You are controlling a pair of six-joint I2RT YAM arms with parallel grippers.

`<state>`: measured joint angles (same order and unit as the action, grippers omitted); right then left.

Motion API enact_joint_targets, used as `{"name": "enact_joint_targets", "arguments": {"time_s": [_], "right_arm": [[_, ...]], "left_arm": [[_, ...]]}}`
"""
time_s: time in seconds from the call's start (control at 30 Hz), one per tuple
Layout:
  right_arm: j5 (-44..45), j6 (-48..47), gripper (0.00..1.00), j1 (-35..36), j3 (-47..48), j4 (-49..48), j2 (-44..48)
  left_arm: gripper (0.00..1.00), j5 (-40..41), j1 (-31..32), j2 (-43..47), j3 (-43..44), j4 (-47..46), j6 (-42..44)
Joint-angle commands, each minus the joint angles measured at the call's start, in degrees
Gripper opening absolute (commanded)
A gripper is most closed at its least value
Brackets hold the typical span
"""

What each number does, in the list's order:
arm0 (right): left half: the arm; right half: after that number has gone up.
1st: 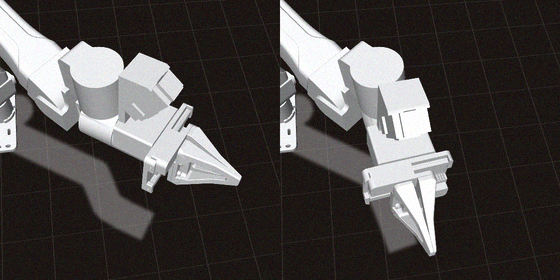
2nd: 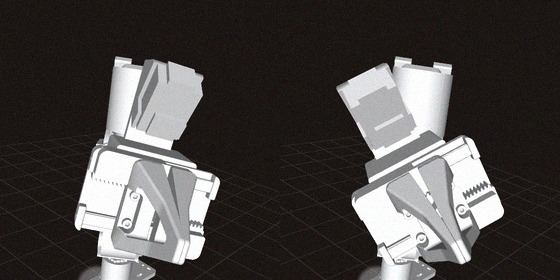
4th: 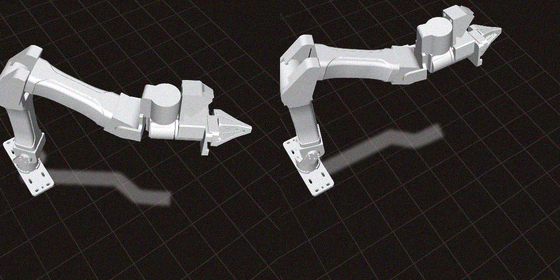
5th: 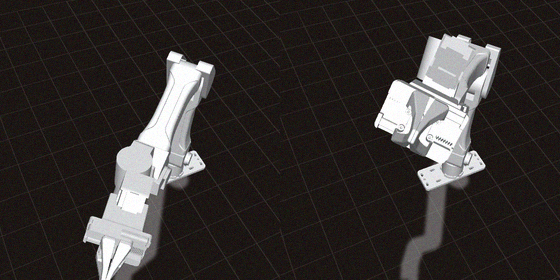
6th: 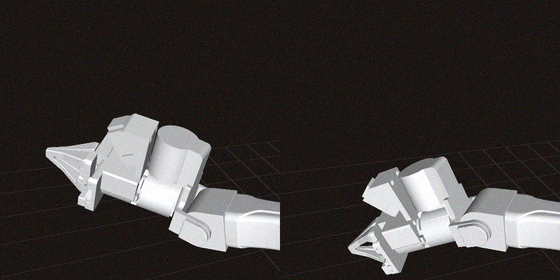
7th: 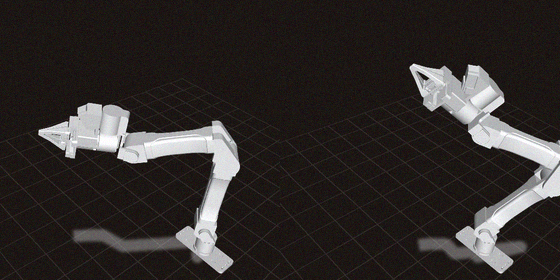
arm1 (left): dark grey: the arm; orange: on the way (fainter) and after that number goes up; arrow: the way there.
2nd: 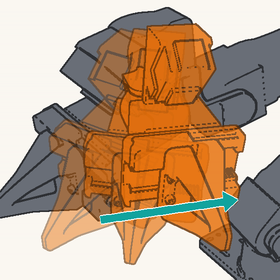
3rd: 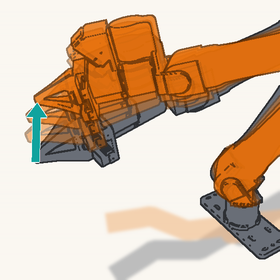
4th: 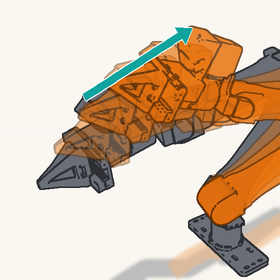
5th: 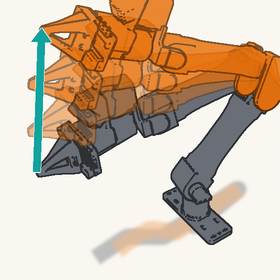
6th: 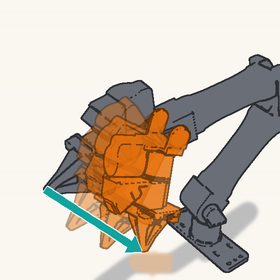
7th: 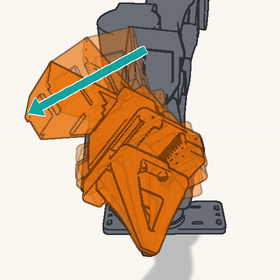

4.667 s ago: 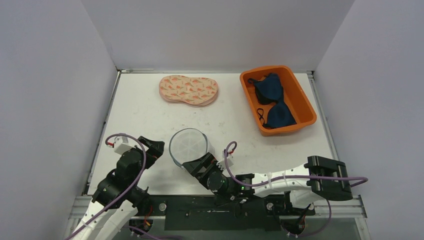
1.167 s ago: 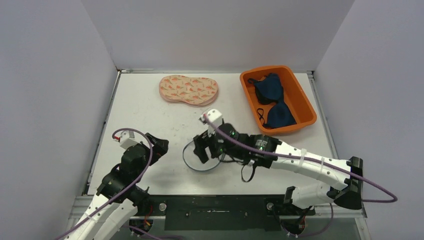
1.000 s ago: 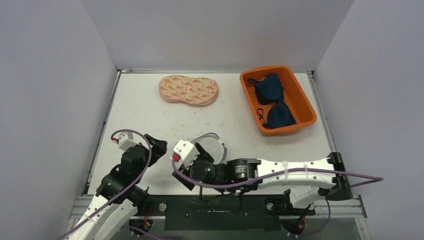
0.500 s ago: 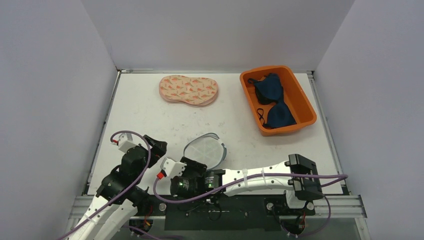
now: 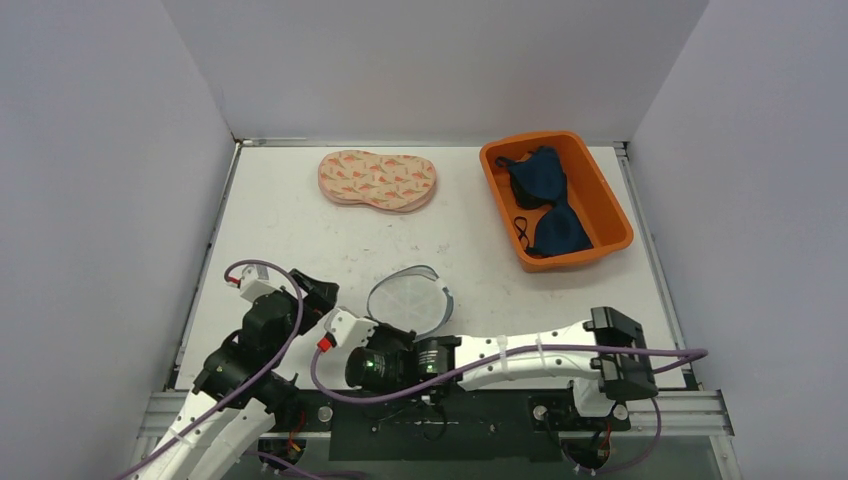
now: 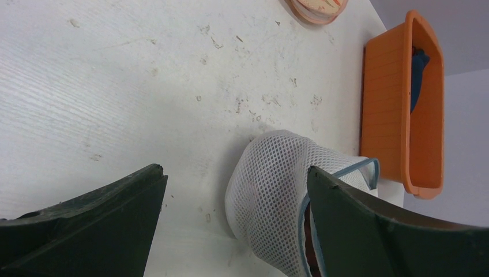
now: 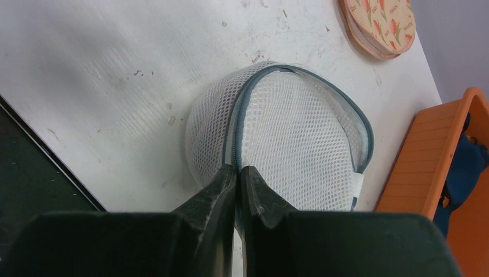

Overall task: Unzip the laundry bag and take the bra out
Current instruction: Adjust the laundry bag at the center of the board, then open the laundry bag at the center of the board.

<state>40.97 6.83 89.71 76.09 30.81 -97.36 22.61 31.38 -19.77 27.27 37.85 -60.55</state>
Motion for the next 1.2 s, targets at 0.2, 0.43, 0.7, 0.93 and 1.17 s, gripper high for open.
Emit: {"name": "enact_joint_targets", "arguments": {"time_s": [0.2, 0.43, 0.7, 0.93, 1.17], "right_arm": [[-6.4, 15.2, 0.05, -9.8, -13.9, -14.7, 21.7], [-11.9, 25.3, 0.05, -17.9, -28.1, -24.1, 34.4], [-14.0, 27.4, 0.05, -17.8, -29.9, -27.1, 35.1], [-17.2, 28.2, 0.05, -17.7, -29.3, -31.2, 34.6], [-17.7, 28.6, 0.05, -17.4, -29.2, -32.8, 33.9]], "left_arm": [[0.91, -11.6, -0.3, -4.1, -0.6, -13.3, 4.0], [0.91, -26.8, -0.2, -8.7, -2.7, -25.1, 8.2], [0.93, -31.6, 1.8, -18.8, 2.3, -26.3, 10.6], [0.95, -26.0, 6.5, -21.7, 6.1, -24.5, 13.3], [0.8, -20.1, 8.5, -26.7, 8.3, -22.0, 15.5]]}}
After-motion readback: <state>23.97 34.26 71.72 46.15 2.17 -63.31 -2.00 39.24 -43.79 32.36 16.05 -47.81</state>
